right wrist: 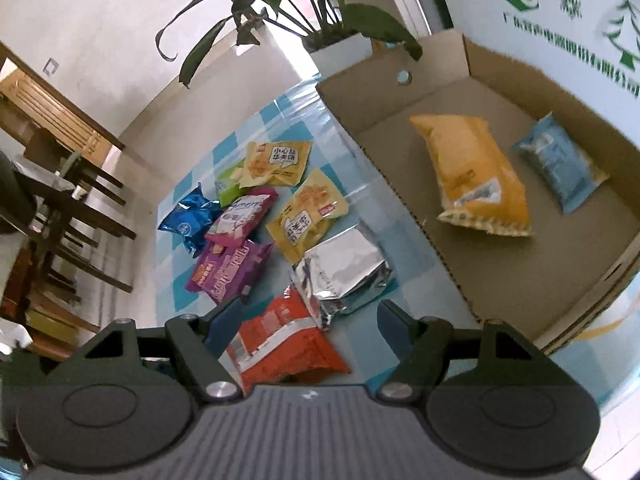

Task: Organize snacks
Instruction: 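Lower the left gripper onto the red-orange bag and close it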

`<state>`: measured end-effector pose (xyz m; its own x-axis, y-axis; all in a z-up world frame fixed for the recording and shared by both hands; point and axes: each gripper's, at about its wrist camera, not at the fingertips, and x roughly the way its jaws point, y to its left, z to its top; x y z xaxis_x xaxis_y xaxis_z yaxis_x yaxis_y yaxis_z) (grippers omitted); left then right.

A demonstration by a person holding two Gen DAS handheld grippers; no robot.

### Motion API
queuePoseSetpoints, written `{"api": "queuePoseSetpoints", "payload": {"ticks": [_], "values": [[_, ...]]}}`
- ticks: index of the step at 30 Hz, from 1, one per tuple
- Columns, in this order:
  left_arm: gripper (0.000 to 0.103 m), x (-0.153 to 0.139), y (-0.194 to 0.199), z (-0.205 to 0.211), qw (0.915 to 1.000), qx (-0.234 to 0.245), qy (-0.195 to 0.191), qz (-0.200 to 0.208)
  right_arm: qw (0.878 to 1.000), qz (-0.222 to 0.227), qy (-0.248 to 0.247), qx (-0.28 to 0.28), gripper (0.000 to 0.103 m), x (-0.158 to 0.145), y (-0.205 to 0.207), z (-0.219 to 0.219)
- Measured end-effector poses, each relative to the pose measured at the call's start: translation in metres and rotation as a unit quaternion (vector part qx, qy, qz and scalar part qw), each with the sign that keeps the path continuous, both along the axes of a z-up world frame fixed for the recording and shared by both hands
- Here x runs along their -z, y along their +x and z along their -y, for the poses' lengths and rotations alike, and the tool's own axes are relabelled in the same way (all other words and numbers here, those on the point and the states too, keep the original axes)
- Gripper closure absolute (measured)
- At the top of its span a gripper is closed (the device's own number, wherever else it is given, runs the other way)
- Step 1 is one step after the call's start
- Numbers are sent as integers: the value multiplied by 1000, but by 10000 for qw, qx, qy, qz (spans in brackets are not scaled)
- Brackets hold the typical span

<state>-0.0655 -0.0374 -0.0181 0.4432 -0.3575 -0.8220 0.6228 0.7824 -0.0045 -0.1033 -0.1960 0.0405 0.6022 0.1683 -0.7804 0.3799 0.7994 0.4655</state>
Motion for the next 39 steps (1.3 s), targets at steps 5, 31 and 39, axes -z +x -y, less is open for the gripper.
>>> {"api": "queuePoseSetpoints", "payload": {"ticks": [5,31,39], "values": [[16,10,3,7,9999,22,-87,57,9999,-12,-99,-78,24,2,13,-4],[16,1,34,-89,9799,-1799,-479,-714,9838,-406,-1697,-403,14,44,78,-45],[16,-9,43,-101,9675,-2392,-639,-509,9963,33,-635,-570,20,29,73,-33]]}}
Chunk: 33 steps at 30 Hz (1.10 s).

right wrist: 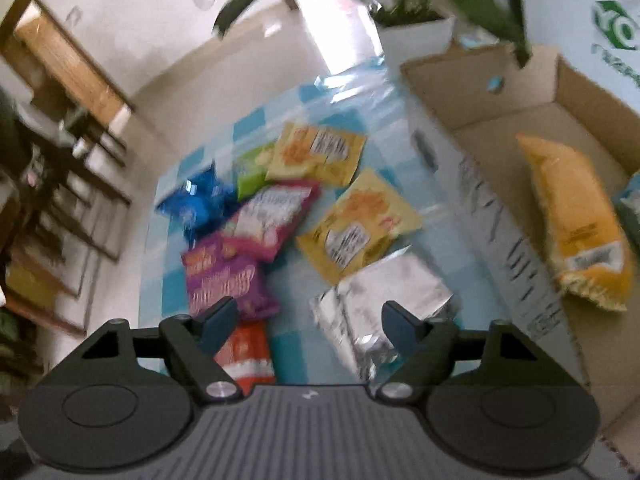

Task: Organize snacks
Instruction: 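Lower the left gripper onto the red-orange bag and close it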

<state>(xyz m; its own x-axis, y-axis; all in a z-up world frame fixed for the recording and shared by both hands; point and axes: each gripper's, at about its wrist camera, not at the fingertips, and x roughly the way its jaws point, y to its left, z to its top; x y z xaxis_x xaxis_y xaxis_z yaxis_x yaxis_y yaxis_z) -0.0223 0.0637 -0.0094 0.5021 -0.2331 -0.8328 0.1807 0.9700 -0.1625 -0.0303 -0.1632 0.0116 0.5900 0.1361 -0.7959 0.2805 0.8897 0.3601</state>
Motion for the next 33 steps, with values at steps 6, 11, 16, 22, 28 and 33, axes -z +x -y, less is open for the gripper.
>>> {"api": "queuePoseSetpoints", "payload": {"ticks": [6,11,16,22,28,33], "values": [[16,6,4,27,9998,110,-172,-65,9980,-56,-418,475,19,1,1,12],[16,13,7,53,9997,194,-151,-72,9963,-116,-642,556,18,5,4,4],[14,26,10,55,9995,0,230,-217,9953,-278,-835,410,13,11,8,-8],[14,27,10,32,9992,-193,265,-249,9935,-384,-1044,235,8,18,14,-23],[16,22,9,12,9987,-329,273,-278,9993,-334,-146,-7,7,12,13,-22],[16,18,11,10,9991,-294,222,-206,9994,-36,314,147,8,-1,12,-7]]}}
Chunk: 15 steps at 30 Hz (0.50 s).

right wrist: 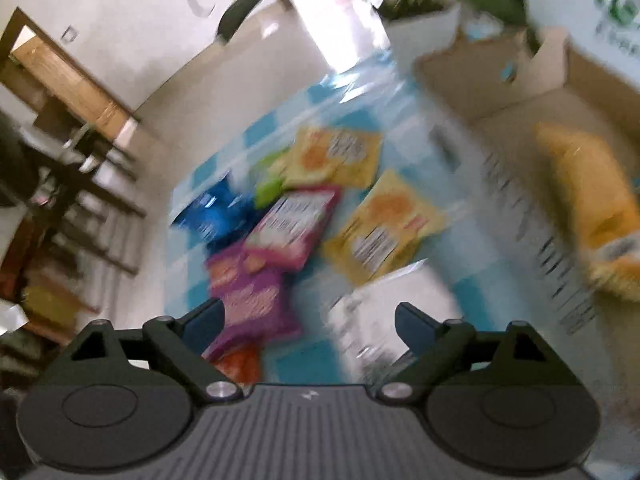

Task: Organize snacks
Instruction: 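Lift the red-orange bag with the left gripper while the right grasps the silver foil bag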

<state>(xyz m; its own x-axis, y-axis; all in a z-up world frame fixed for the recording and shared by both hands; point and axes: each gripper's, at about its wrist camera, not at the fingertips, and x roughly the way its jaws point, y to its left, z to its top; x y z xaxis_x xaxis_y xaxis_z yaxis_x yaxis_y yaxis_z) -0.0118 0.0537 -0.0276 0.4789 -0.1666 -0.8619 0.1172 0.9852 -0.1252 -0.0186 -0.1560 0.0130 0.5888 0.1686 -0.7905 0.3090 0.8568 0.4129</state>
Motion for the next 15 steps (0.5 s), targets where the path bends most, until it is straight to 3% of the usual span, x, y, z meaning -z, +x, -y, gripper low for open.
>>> {"api": "queuePoseSetpoints", "payload": {"ticks": [8,11,15], "values": [[16,3,2,10,10000,-6,-37,-46,9932,-319,-1098,237,8,18,9,-7],[16,4,1,10,10000,17,5,-44,9927,-576,-1054,72,7,33,15,-11],[16,1,2,3,10000,-68,-57,-42,9975,-583,-333,-207,9,32,12,-13]]}}
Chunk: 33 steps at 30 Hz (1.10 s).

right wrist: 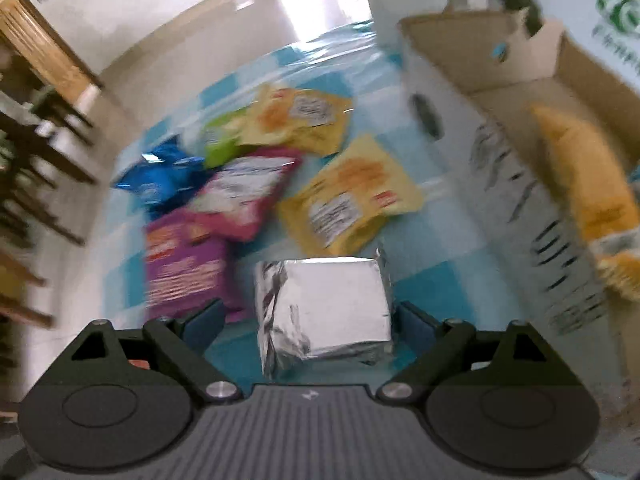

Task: Organize snacks
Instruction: 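Lift the red-orange bag with the left gripper while the right grasps the silver foil bag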

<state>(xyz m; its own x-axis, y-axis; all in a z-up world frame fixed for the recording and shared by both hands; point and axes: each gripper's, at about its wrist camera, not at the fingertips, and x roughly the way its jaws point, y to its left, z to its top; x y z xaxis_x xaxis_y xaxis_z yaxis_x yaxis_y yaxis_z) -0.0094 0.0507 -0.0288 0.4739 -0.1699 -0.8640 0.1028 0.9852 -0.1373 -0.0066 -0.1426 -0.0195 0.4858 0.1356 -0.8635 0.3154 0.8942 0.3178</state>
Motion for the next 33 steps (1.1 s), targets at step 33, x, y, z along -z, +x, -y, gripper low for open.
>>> {"api": "queuePoseSetpoints", "payload": {"ticks": [33], "values": [[0,28,-1,14,9986,-165,487,-146,9897,-171,-1352,-441,4,14,10,-24]]}}
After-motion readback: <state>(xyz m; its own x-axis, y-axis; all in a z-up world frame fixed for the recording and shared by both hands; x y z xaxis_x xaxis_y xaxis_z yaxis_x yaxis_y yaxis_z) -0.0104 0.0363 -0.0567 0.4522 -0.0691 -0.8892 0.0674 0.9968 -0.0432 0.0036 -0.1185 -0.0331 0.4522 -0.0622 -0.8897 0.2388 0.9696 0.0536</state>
